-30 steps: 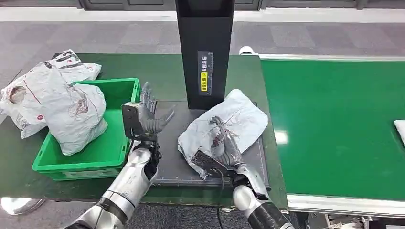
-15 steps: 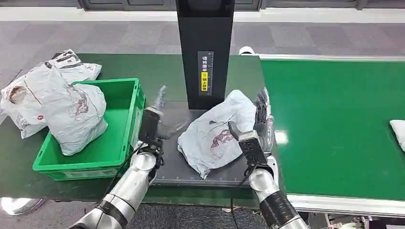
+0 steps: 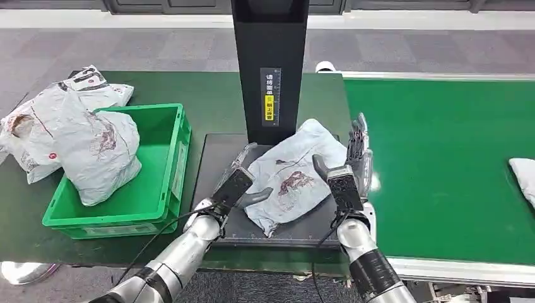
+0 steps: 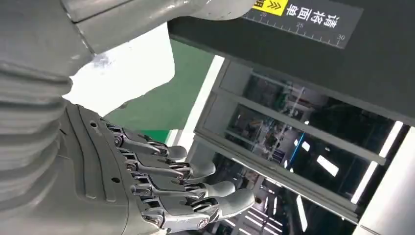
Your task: Moved the parcel from conveyor to table for the left to box.
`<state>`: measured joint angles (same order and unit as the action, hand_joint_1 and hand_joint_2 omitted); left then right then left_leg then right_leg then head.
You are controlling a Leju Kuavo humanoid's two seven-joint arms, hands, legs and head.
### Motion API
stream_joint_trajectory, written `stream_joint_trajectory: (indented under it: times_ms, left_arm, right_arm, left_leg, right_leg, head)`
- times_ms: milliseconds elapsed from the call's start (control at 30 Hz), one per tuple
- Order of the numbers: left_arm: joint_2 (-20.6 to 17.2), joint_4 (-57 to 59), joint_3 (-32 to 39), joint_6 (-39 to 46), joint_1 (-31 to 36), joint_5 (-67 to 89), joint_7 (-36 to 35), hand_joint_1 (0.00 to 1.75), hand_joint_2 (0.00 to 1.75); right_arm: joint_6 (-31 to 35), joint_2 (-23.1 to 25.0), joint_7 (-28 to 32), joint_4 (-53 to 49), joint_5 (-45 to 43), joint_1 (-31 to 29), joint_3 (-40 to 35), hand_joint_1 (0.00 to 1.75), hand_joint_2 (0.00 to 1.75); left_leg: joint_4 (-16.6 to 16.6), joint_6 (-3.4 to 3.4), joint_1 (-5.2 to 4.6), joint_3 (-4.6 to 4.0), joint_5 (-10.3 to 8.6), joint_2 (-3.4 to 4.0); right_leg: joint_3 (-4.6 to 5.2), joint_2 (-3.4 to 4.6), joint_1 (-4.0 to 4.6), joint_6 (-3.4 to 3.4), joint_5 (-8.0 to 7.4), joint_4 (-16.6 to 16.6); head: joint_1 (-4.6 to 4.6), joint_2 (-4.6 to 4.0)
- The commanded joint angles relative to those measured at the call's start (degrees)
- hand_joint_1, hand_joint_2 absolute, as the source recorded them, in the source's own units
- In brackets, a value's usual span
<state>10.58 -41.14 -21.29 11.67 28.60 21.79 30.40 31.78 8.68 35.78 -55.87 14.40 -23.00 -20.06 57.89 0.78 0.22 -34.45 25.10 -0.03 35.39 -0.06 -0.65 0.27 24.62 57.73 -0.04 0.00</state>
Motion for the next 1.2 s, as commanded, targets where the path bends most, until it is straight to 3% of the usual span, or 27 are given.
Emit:
stream_joint_trajectory:
  times_ms: [33, 300, 333, 467, 600, 767, 967, 1200]
  left_arm:
    - [-1.02, 9.82, -7.42, 0.49, 4.77, 8.53, -4.87, 0.0, 1.75]
    - [-1.45, 21.13, -15.01, -0.19, 8.94, 24.56, -18.61, 0.0, 1.75]
    - [-1.66, 21.3, -15.57, -0.48, 9.15, 25.9, -19.85, 1.71, 1.75]
    - [-2.52, 21.46, -15.66, -3.79, 9.34, 29.08, -21.74, 1.75, 1.75]
    - [-2.84, 20.81, -14.24, -1.8, 9.15, 30.53, -22.98, 1.75, 1.75]
    - [-2.76, 18.4, -8.67, 5.89, 8.35, 31.31, -22.07, 1.75, 1.75]
    - [-2.73, 18.17, -8.34, 6.25, 8.34, 31.29, -21.96, 1.75, 1.75]
    - [-3.38, 12.64, -1.24, 17.79, 7.42, 31.18, -21.63, 1.75, 1.75]
  right_arm:
    - [1.91, -2.94, -0.93, 0.03, -0.54, -1.43, 4.24, 0.0, 1.75]
    - [-5.15, -5.44, -5.82, -0.24, -0.43, -0.43, 7.51, 0.0, 1.75]
    - [-5.45, -5.28, -5.83, -0.81, -0.33, 0.06, 7.87, 0.0, 1.75]
    - [-7.29, -3.84, -7.73, -5.25, 2.42, 3.06, 7.68, 0.0, 1.75]
    - [-7.74, -3.8, -8.86, -6.16, 3.49, 3.87, 8.5, 0.0, 1.75]
    - [-8.57, -3.52, -9.02, -8.78, 4.75, 6.53, 10.14, 0.0, 1.75]
    - [-8.67, -3.48, -9.03, -8.77, 4.75, 6.41, 10.21, 0.0, 1.75]
    - [-8.05, -3.37, -8.46, -9.69, 4.94, 7.96, 11.21, 0.0, 1.75]
  left_leg:
    - [-0.03, -0.02, -0.02, 0.06, 0.0, -0.06]
    - [-0.04, -0.04, 0.02, 0.11, 0.0, -0.15]
    - [-0.02, -0.03, 0.0, 0.08, 0.01, -0.09]
    - [-0.09, -0.04, 0.02, 0.19, -0.01, -0.21]
    - [-0.08, -0.03, -0.02, 0.24, 0.02, 0.0]
    - [-0.09, -0.03, 0.01, 0.28, 0.02, -0.01]
    - [-0.1, 0.0, 0.01, 0.32, 0.02, 0.07]
    - [-0.16, 0.0, 0.03, 0.33, 0.01, 0.03]
  right_leg:
    - [-0.08, -0.06, -0.02, 0.01, 0.02, -0.03]
    - [-0.2, -0.16, -0.05, 0.02, 0.01, -0.1]
    - [-0.12, -0.1, -0.08, 0.03, -0.01, -0.05]
    - [-0.29, -0.24, -0.06, 0.02, 0.0, -0.13]
    - [-0.24, -0.02, -0.09, 0.04, -0.03, -0.05]
    - [-0.29, -0.05, -0.03, 0.01, -0.05, -0.09]
    - [-0.3, 0.02, 0.01, -0.02, -0.07, -0.1]
    - [-0.35, -0.01, 0.03, -0.02, -0.07, -0.18]
  head:
    - [0.0, 0.0]
    - [0.0, 0.0]
    - [0.0, 0.0]
    - [0.0, 0.0]
    - [0.0, 0.0]
    - [0.0, 0.0]
    - [0.0, 0.0]
    - [0.0, 0.0]
